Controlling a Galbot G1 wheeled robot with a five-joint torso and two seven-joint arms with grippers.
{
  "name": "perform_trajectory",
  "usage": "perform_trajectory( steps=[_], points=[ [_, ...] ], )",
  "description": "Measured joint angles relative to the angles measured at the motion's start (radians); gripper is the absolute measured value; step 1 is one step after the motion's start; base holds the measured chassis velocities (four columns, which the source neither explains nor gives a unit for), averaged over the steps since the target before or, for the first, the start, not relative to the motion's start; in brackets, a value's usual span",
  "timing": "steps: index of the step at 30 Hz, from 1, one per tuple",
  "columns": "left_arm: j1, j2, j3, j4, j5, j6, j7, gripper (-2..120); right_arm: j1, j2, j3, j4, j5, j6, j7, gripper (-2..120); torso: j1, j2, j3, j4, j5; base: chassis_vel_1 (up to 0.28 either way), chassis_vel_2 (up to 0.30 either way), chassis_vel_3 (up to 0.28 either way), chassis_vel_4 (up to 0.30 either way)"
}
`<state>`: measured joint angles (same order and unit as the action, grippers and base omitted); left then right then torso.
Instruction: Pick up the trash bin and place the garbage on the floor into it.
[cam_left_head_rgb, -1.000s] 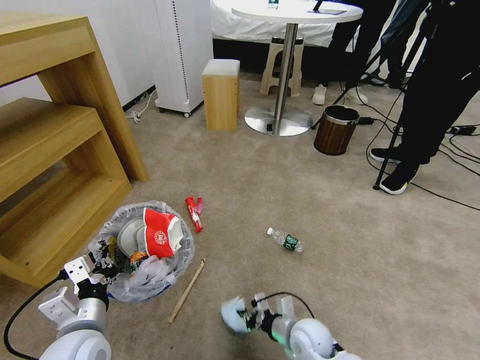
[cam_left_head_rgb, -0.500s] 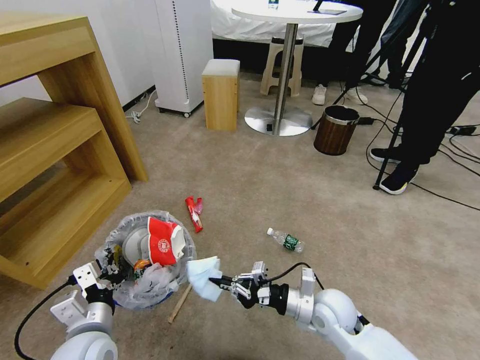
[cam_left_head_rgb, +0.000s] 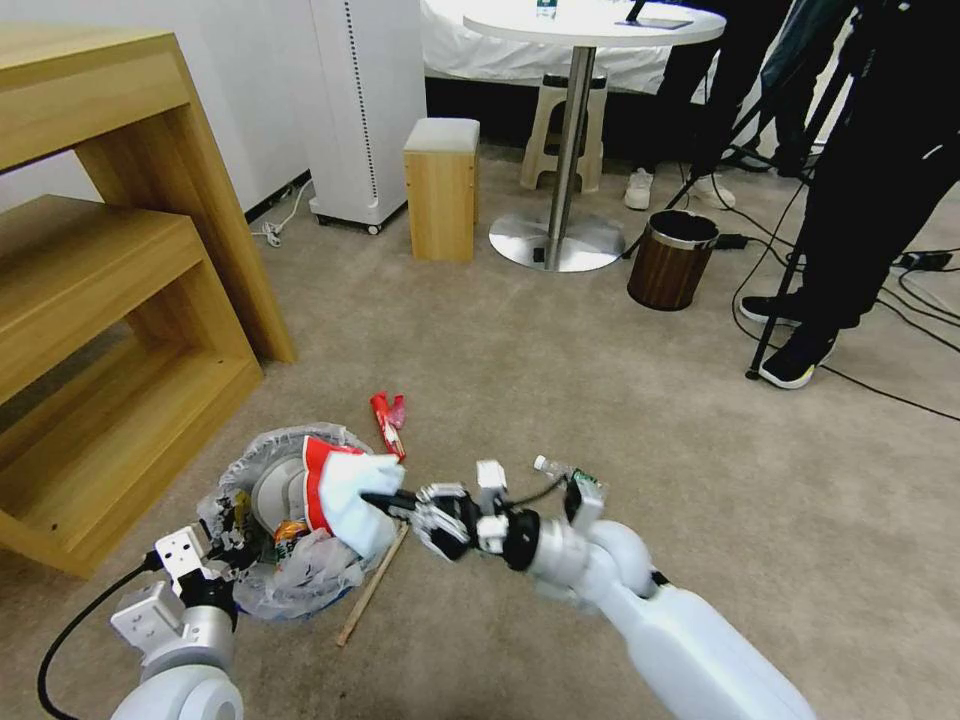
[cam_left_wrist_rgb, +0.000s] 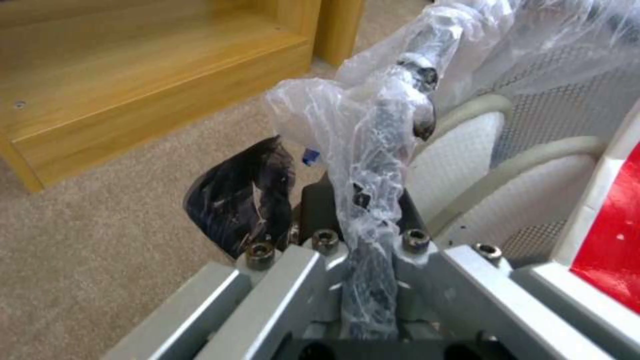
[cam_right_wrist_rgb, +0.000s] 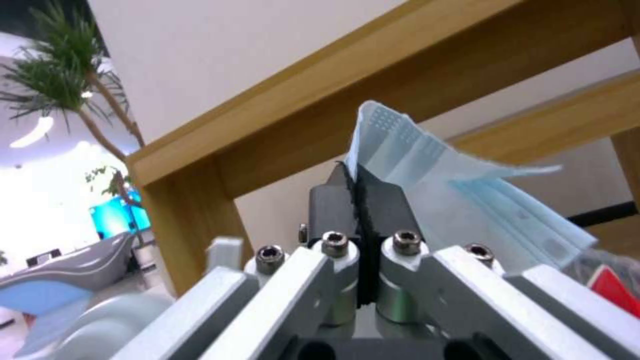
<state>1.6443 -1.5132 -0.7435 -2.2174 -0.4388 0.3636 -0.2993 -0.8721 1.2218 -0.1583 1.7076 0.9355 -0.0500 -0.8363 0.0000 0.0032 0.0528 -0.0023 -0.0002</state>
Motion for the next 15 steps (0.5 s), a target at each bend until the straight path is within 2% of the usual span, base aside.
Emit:
perform_trajectory(
  steps=[6, 15],
  points=[
    [0.0, -0.003, 0.003, -0.001, 0.002, -0.003, 0.003, 1, 0.077, 0.095, -0.058, -0.148, -0.015, 0.026, 0.065, 0, 0.0, 0.0, 0.0, 0.0001, 0.0, 0.0, 0.0, 0.0, 0.0],
    [0.001, -0.006, 0.006, -0.006, 0.007, -0.006, 0.008, 1, 0.089, 0.138, -0.079, -0.218, -0.027, 0.059, 0.112, 0, 0.0, 0.0, 0.0, 0.0, 0.0, 0.0, 0.0, 0.0, 0.0]
  ],
)
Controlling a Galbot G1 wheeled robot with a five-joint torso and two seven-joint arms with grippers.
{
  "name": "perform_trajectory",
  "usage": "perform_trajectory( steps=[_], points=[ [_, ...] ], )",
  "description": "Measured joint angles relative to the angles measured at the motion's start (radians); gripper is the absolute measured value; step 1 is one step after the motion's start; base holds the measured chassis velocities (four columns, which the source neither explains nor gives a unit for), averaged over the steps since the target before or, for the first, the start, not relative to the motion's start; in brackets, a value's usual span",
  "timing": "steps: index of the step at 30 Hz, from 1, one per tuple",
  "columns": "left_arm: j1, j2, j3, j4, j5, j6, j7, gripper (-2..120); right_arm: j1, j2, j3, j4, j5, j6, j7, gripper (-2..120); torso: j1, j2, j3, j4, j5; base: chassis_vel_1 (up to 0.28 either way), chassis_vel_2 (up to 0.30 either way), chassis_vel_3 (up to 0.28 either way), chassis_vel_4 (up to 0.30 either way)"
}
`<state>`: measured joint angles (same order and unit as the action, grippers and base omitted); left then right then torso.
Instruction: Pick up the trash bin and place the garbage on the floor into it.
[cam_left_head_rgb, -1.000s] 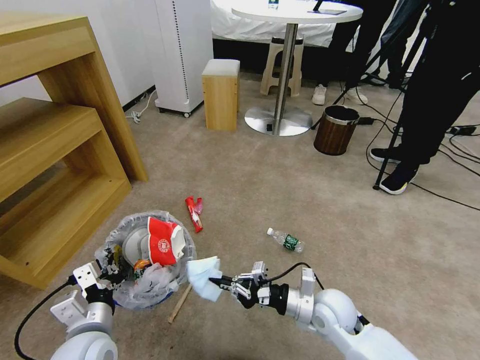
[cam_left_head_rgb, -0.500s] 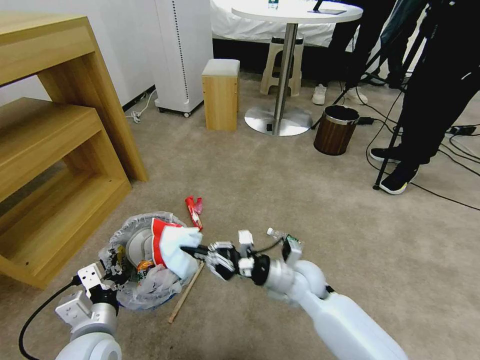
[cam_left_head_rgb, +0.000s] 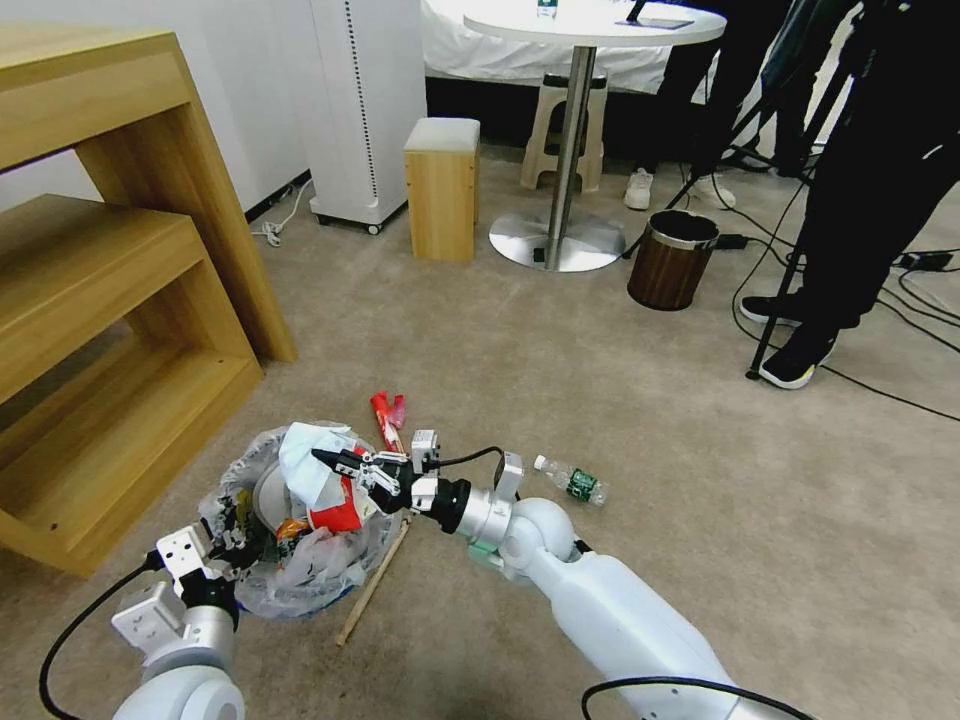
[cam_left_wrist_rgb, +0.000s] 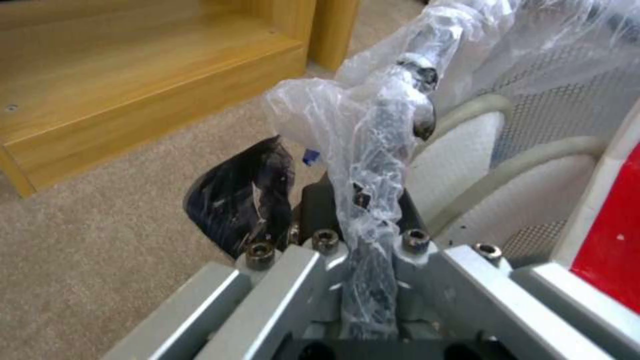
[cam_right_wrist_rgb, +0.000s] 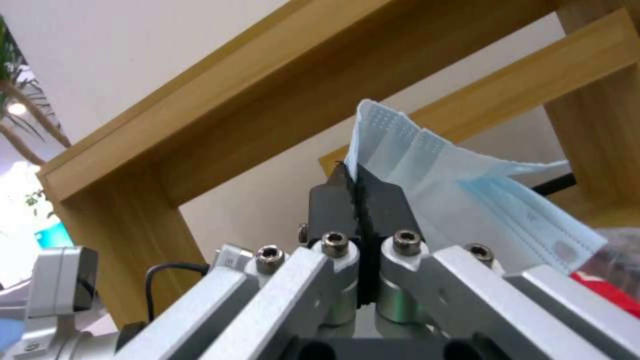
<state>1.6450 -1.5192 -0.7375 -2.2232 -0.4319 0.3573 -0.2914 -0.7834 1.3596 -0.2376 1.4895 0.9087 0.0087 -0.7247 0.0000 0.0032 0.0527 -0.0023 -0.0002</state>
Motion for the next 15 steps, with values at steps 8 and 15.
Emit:
perform_trajectory(
  steps=[8, 15],
  points=[
    [0.0, 0.0, 0.0, -0.002, 0.004, 0.0, 0.002, 1, -0.004, 0.004, -0.006, -0.003, -0.032, 0.003, 0.03, 7, 0.0, 0.0, 0.0, 0.0, 0.0002, 0.0, 0.0, 0.0, 0.0],
    [0.001, 0.0, -0.001, -0.011, 0.004, 0.0, 0.003, 1, -0.012, -0.028, 0.007, 0.04, -0.134, -0.034, 0.094, 30, 0.0, 0.0, 0.0, 0.0, 0.0002, 0.0, 0.0, 0.0, 0.0]
  ],
)
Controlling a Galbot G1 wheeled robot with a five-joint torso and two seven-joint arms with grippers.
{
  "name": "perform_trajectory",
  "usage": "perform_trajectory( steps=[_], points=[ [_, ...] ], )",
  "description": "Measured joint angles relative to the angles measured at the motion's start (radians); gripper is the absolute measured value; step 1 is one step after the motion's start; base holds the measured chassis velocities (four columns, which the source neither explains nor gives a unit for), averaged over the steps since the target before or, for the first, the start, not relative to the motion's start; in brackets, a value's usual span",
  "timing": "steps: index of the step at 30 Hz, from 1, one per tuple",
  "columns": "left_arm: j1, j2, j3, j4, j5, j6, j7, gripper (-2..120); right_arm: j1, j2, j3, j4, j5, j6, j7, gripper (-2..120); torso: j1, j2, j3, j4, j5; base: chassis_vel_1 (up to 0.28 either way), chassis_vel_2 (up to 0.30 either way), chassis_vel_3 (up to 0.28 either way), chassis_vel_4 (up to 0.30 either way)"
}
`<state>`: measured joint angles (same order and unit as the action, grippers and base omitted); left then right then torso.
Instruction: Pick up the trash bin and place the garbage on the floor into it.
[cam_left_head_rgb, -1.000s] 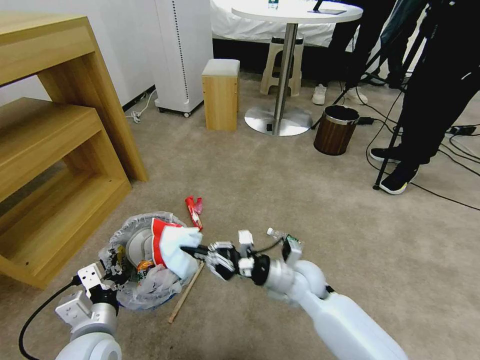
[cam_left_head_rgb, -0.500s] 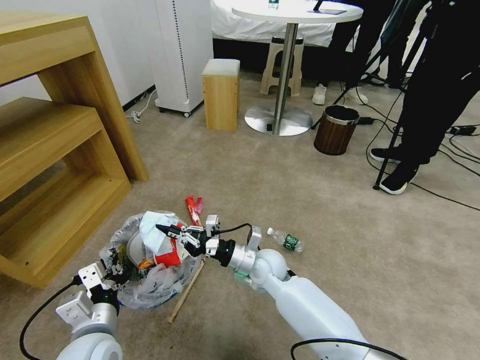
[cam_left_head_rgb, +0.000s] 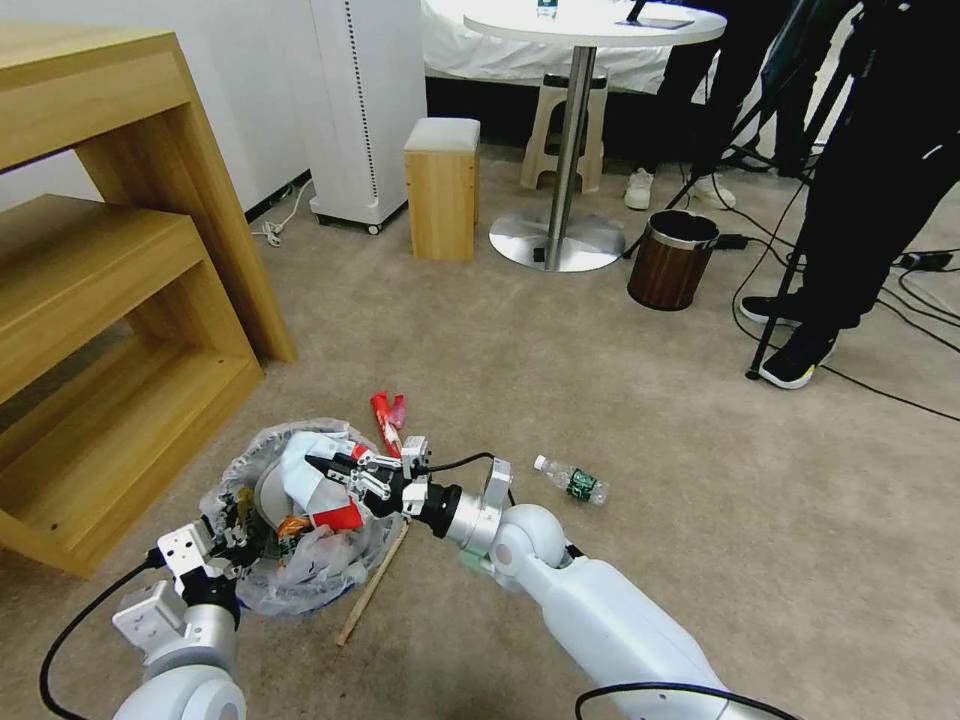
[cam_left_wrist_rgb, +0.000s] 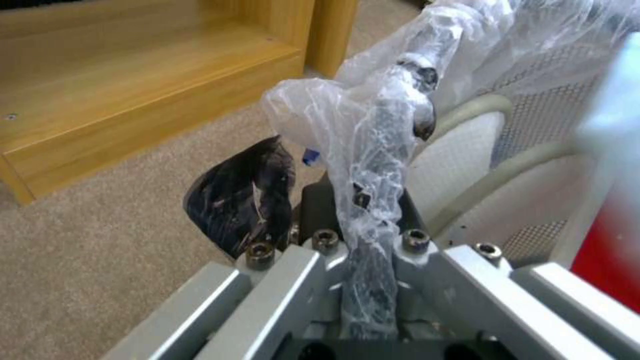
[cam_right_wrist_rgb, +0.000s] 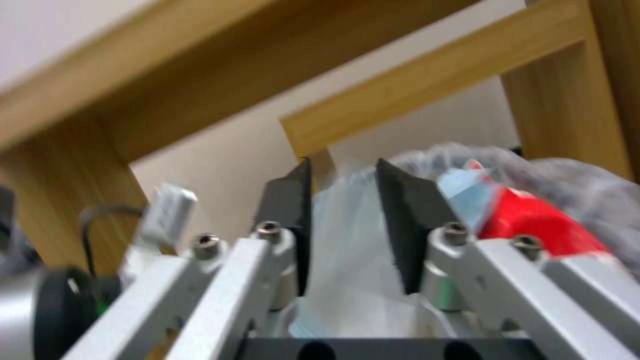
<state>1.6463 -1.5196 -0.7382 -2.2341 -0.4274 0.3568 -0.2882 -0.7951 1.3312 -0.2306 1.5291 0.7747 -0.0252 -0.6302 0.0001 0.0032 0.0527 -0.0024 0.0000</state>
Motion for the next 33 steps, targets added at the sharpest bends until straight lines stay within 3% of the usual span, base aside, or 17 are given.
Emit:
perform_trajectory(
  steps=[6, 13, 15, 17, 18, 21, 22, 25, 33],
  points=[
    [0.001, 0.0, -0.002, -0.006, 0.0, 0.0, 0.0, 1, -0.003, -0.047, 0.034, 0.05, -0.07, 0.002, -0.044, 50, 0.0, 0.0, 0.0, 0.0, 0.0, 0.0, 0.0, 0.0, 0.0],
    [0.004, 0.006, -0.012, -0.015, -0.013, 0.0, -0.003, 1, -0.052, -0.087, 0.131, 0.147, 0.005, 0.074, -0.071, 75, 0.0, 0.0, 0.0, 0.0001, 0.0001, 0.0, 0.0, 0.0, 0.0],
    [-0.003, 0.013, -0.023, -0.019, -0.043, 0.002, -0.02, 1, -0.088, -0.089, 0.211, 0.196, -0.016, 0.084, 0.024, 86, 0.0, 0.0, 0.0, 0.0002, 0.0001, 0.0, 0.0, 0.0, 0.0],
    [-0.006, 0.022, -0.034, -0.02, -0.054, 0.003, -0.023, 1, -0.132, -0.088, 0.333, 0.22, -0.144, 0.108, 0.14, 93, 0.0, 0.0, 0.0, 0.0001, 0.0, 0.0, 0.0, 0.0, 0.0],
    [-0.006, 0.022, -0.034, -0.02, -0.054, 0.003, -0.023, 1, -0.132, -0.088, 0.333, 0.22, -0.144, 0.108, 0.14, 93, 0.0, 0.0, 0.0, 0.0001, 0.0, 0.0, 0.0, 0.0, 0.0],
    [-0.011, 0.035, -0.05, -0.023, -0.062, 0.004, -0.028, 1, -0.217, -0.105, 0.5, 0.277, -0.237, 0.139, 0.309, 100, 0.0, 0.0, 0.0, 0.0001, 0.0001, 0.0, 0.0, 0.0, 0.0],
    [-0.011, 0.035, -0.05, -0.023, -0.062, 0.004, -0.028, 1, -0.217, -0.105, 0.5, 0.277, -0.237, 0.139, 0.309, 100, 0.0, 0.0, 0.0, 0.0001, 0.0001, 0.0, 0.0, 0.0, 0.0],
    [-0.02, 0.044, -0.055, -0.027, -0.065, 0.005, -0.029, 1, -0.311, -0.102, 0.669, 0.325, -0.284, 0.151, 0.408, 100, 0.0, 0.0, 0.0, -0.0004, 0.0002, 0.0, 0.0, 0.0, 0.0],
    [-0.037, 0.062, -0.068, -0.028, -0.079, 0.006, -0.026, 1, -0.477, -0.069, 0.902, 0.356, -0.361, 0.212, 0.454, 100, 0.0, 0.0, 0.0, 0.0001, 0.0002, 0.0, 0.0, 0.0, 0.0]
  ],
)
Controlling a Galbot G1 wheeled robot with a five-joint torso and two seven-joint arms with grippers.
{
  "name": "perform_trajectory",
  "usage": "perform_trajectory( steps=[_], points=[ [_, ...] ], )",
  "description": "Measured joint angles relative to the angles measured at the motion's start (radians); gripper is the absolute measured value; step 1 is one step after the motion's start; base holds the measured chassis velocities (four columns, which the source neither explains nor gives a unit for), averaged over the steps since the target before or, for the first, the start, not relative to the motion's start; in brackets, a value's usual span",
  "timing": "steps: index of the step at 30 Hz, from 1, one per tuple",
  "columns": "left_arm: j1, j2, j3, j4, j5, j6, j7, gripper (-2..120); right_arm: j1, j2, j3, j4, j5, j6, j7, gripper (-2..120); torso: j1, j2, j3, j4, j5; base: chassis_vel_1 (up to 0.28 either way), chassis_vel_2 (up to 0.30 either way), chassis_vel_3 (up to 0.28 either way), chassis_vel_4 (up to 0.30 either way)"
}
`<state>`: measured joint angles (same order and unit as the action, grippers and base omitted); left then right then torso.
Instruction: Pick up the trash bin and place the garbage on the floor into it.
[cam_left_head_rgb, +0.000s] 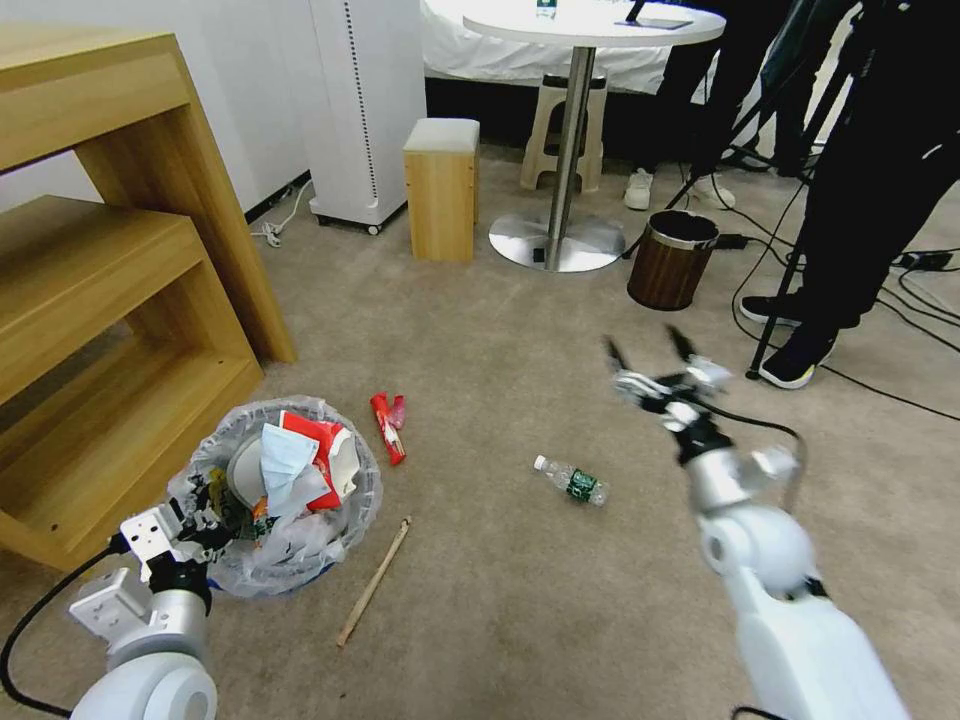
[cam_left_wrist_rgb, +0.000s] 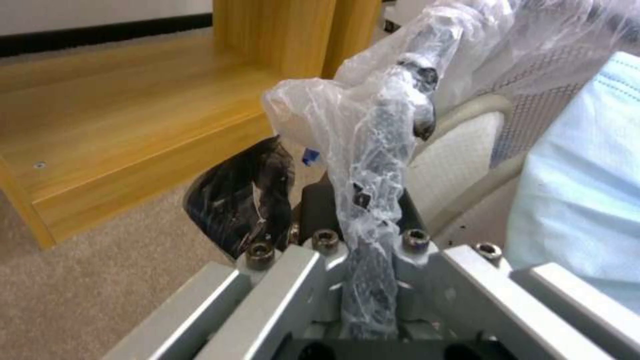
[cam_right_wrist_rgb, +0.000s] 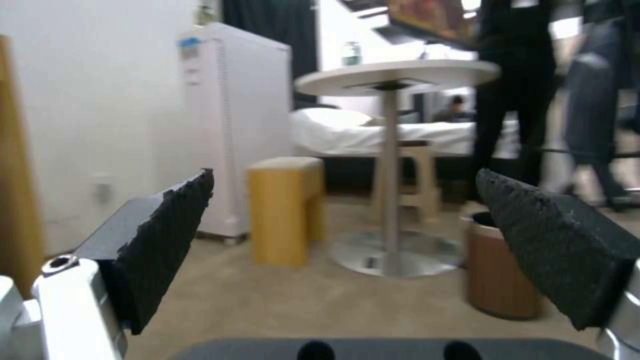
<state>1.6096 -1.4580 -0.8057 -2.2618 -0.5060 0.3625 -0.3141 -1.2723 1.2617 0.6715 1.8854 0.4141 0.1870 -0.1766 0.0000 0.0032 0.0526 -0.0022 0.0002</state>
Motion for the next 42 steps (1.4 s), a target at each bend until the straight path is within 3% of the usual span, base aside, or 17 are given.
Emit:
perform_trajectory(
  steps=[11, 24, 42],
  points=[
    [-0.008, 0.013, -0.069, 0.015, -0.075, -0.004, -0.007, 1, -0.118, 0.046, 0.134, 0.0, -0.015, 0.081, 0.022, 100, 0.0, 0.0, 0.0, -0.0001, -0.0002, 0.0, 0.0, 0.0, 0.0],
    [0.0, 0.015, -0.117, 0.029, -0.117, 0.001, 0.045, 1, -0.109, 0.06, 0.131, 0.001, -0.01, 0.086, 0.019, 100, 0.0, 0.0, 0.0, 0.0, -0.0003, 0.0, 0.0, 0.0, 0.0],
    [0.005, 0.01, -0.109, 0.044, -0.099, -0.008, 0.078, 1, -0.108, 0.071, 0.117, -0.009, -0.035, 0.094, -0.004, 100, 0.0, 0.0, 0.0, -0.0001, -0.0003, 0.0, 0.0, 0.0, 0.0]
  ],
)
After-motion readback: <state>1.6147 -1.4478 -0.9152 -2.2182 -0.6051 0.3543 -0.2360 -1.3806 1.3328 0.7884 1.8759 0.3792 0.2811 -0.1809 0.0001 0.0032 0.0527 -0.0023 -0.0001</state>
